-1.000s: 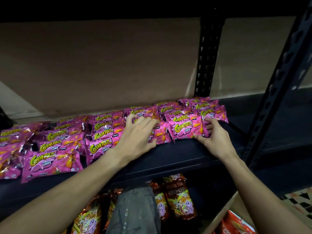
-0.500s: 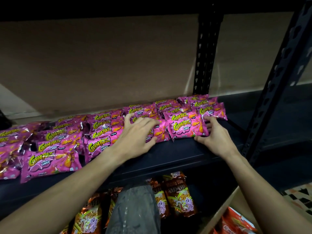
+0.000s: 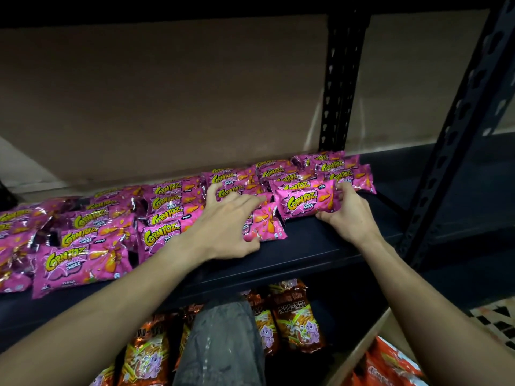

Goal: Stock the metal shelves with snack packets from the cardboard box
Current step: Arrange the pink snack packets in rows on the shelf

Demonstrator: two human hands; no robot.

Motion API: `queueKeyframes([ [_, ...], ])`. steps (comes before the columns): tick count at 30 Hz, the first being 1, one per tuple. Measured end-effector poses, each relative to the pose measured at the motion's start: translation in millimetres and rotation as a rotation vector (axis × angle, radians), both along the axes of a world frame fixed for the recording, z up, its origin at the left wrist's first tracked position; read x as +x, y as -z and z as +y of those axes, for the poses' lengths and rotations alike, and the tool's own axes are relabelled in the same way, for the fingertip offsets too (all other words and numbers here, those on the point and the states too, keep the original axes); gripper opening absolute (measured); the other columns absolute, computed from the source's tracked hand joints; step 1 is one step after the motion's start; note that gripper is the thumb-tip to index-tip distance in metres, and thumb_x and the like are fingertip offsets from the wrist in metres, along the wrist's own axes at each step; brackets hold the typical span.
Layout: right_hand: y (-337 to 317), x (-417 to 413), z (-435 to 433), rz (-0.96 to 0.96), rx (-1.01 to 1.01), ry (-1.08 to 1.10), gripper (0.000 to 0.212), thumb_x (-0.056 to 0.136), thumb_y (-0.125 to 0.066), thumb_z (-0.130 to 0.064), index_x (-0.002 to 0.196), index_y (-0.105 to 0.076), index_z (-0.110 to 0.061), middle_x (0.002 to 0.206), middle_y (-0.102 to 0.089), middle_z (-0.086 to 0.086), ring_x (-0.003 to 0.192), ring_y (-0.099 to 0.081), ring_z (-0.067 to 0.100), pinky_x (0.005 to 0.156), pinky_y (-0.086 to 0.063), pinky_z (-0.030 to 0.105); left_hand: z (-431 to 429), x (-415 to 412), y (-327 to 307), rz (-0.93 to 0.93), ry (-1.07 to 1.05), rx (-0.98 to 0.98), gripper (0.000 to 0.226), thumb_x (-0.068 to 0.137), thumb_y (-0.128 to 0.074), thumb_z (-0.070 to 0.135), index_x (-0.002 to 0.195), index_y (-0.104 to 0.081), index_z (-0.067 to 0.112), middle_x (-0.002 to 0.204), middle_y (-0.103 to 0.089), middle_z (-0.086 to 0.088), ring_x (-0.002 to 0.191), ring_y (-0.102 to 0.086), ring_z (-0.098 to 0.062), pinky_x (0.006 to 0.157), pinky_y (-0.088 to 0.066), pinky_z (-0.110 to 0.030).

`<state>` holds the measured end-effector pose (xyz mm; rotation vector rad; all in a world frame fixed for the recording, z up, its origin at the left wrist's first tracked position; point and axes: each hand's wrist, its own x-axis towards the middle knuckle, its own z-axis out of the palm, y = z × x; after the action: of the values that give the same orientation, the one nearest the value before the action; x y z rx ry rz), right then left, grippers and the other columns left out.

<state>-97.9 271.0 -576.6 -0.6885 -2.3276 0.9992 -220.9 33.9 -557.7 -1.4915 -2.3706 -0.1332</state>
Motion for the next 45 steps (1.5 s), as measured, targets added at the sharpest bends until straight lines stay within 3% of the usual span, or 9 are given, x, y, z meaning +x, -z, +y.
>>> queueKeyframes([
  [5,-1,1,4,-0.035,-0.034,-0.008,0.071,0.075,-0.086,-0.013,0.132,-0.045,-0.013,0.104,-0.059,-0.003,0.078,-0.056,0.005,0.084,-0.039,0.02,2,-2,3,0.059,-0.003,0.035,0.076,0.08,-0.061,0.045,0.148,-0.034,0.025,0.129,-0.055,0.009,0.12,-0.048,-0.012,0.115,0.002,-0.048],
  [14,-3,9,10,-0.074,-0.041,-0.036,0.078,0.073,-0.088,-0.013,0.137,-0.044,-0.013,0.102,-0.054,-0.006,0.094,-0.053,0.013,0.085,-0.038,0.021,3,2,7,0.056,0.01,0.094,0.081,0.079,-0.068,0.041,0.149,-0.033,0.021,0.137,-0.05,0.006,0.123,-0.048,-0.016,0.114,-0.003,-0.052],
  [18,-5,10,9,-0.111,-0.035,-0.047,0.086,0.072,-0.088,-0.013,0.143,-0.04,-0.015,0.118,-0.056,0.001,0.103,-0.052,0.015,0.09,-0.038,0.024,2,1,6,0.049,0.007,0.07,0.086,0.078,-0.069,0.048,0.151,-0.029,0.023,0.145,-0.045,0.006,0.131,-0.044,-0.015,0.114,0.0,-0.052],
  [22,-5,13,8,-0.135,0.015,-0.043,0.096,0.068,-0.091,-0.014,0.147,-0.036,-0.015,0.14,-0.051,0.008,0.128,-0.05,0.026,0.104,-0.039,0.031,-1,1,5,0.038,0.004,0.069,0.089,0.076,-0.07,0.055,0.15,-0.031,0.023,0.148,-0.042,0.008,0.132,-0.042,-0.014,0.114,-0.002,-0.053],
  [27,-6,16,-9,-0.122,0.163,-0.005,0.101,0.067,-0.091,-0.022,0.149,-0.031,-0.017,0.148,-0.035,0.011,0.138,-0.03,0.03,0.113,-0.031,0.042,-25,-3,-2,0.017,-0.036,0.093,0.086,0.077,-0.048,0.077,0.147,-0.034,0.028,0.148,-0.042,0.011,0.134,-0.041,-0.012,0.112,0.001,-0.047],
  [32,-6,14,-26,-0.073,0.156,0.029,0.111,0.068,-0.091,-0.024,0.154,-0.02,-0.016,0.153,-0.029,0.011,0.138,-0.025,0.034,0.113,-0.028,0.048,-73,-6,-9,-0.01,-0.097,0.176,0.079,0.079,-0.041,0.076,0.144,-0.037,0.032,0.146,-0.044,0.015,0.136,-0.038,-0.008,0.113,0.0,-0.046],
  [36,-8,11,-38,-0.06,0.211,0.008,0.105,0.072,-0.088,-0.026,0.153,-0.023,-0.018,0.152,-0.029,0.011,0.138,-0.024,0.032,0.113,-0.028,0.048,-102,-11,-11,-0.012,-0.146,0.144,0.074,0.074,-0.041,0.059,0.142,-0.039,0.031,0.145,-0.044,0.013,0.135,-0.038,-0.006,0.114,-0.002,-0.05],
  [41,-14,5,-61,-0.04,0.407,-0.081,0.091,0.073,-0.085,-0.037,0.148,-0.035,-0.025,0.151,-0.032,0.005,0.139,-0.024,0.025,0.113,-0.024,0.044,-115,-14,-15,0.01,-0.199,0.082,0.081,0.069,-0.039,0.058,0.145,-0.037,0.03,0.141,-0.048,0.009,0.131,-0.039,-0.01,0.112,0.004,-0.044],
  [45,-11,-5,-88,-0.068,0.488,-0.182,0.085,0.075,-0.082,-0.043,0.146,-0.036,-0.028,0.147,-0.035,0.0,0.134,-0.027,0.023,0.11,-0.021,0.041,-116,-18,-10,0.063,-0.236,0.011,0.079,0.078,-0.06,0.05,0.149,-0.032,0.029,0.14,-0.049,0.006,0.132,-0.038,-0.013,0.11,0.005,-0.044],
])
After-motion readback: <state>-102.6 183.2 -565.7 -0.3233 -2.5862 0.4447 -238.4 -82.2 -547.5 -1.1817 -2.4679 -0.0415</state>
